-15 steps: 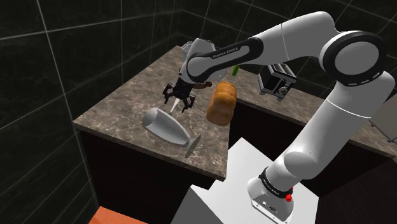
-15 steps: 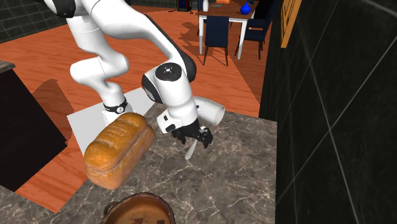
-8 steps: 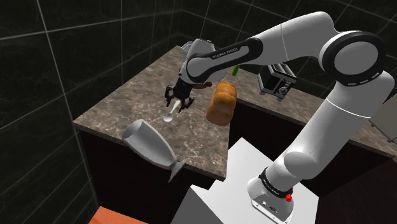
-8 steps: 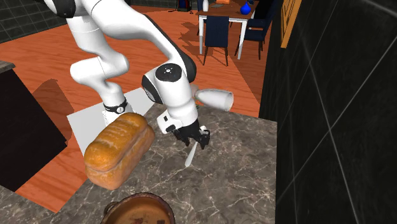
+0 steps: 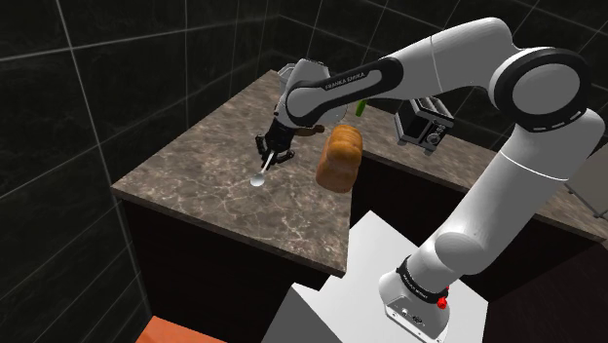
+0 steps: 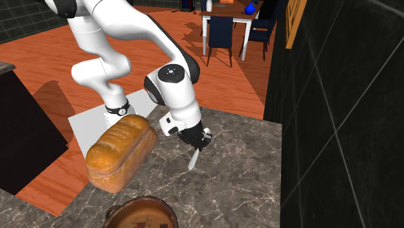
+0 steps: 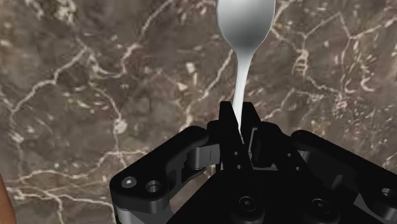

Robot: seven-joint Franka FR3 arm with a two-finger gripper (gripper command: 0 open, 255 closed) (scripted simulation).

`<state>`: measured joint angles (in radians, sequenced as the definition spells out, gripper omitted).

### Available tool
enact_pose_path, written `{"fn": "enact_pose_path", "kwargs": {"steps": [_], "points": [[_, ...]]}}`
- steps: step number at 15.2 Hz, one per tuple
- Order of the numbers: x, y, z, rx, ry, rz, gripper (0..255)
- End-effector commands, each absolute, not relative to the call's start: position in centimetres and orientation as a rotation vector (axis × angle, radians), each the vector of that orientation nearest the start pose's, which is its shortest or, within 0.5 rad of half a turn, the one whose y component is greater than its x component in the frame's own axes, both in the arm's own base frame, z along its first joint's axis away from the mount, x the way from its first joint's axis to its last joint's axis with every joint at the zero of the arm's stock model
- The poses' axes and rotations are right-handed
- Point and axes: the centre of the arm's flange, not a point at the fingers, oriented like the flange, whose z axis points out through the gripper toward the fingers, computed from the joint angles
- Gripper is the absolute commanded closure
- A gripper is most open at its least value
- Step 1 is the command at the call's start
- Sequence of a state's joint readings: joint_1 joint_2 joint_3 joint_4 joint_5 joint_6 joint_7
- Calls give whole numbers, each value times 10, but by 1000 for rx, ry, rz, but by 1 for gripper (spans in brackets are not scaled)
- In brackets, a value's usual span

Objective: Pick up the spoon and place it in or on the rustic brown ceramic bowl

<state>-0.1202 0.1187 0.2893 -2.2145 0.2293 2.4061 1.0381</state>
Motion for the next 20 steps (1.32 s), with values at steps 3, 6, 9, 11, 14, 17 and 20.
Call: {"fn": "enact_pose_path", "kwargs": {"steps": [3, 6, 9, 11, 14, 17, 20], "points": [[542, 93, 343, -2553, 1455, 72, 255], [542, 93, 359, -2553, 1455, 72, 255], [542, 93, 375, -2553, 1455, 72, 255], [542, 93, 385, -2553, 1455, 72, 255], [542, 93, 401, -2553, 1455, 72, 255], [542, 93, 417, -2553, 1455, 72, 255], [542, 93, 433, -2553, 1455, 72, 255]]}}
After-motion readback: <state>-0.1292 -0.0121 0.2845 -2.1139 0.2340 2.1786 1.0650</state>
